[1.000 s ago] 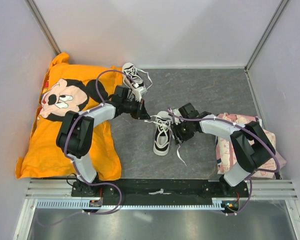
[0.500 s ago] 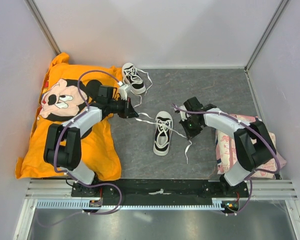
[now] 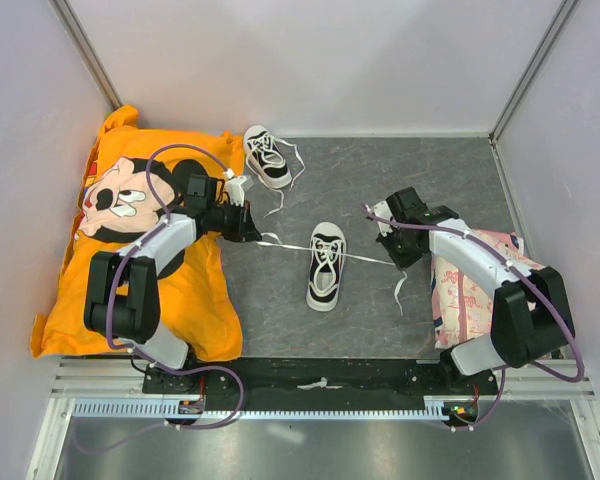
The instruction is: Tie the shoes
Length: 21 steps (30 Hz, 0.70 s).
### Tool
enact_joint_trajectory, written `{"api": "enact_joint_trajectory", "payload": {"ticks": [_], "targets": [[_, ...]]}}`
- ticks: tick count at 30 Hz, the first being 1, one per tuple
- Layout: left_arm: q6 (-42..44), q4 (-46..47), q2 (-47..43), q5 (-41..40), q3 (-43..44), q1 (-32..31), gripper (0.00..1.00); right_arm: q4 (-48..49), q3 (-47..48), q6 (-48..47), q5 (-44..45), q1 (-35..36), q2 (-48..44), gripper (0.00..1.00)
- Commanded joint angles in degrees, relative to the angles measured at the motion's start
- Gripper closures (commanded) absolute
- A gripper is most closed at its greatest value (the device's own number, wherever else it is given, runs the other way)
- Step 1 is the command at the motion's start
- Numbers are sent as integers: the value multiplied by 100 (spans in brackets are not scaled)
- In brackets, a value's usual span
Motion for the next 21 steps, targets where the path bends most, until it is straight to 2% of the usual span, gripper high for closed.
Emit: {"api": "enact_joint_trajectory", "payload": {"ticks": [1,11,21], "targets": [[458,-180,-333,-105,-54,22,99,-161,168,-412,404,-217,-351,100],[748,-628,-570,-887,-265,49,99,85,-201,-728,686,-393,-273,100],[564,-699,-369,-413,-599,-12,98,252,-60,-500,-24,-411,316,100]]}}
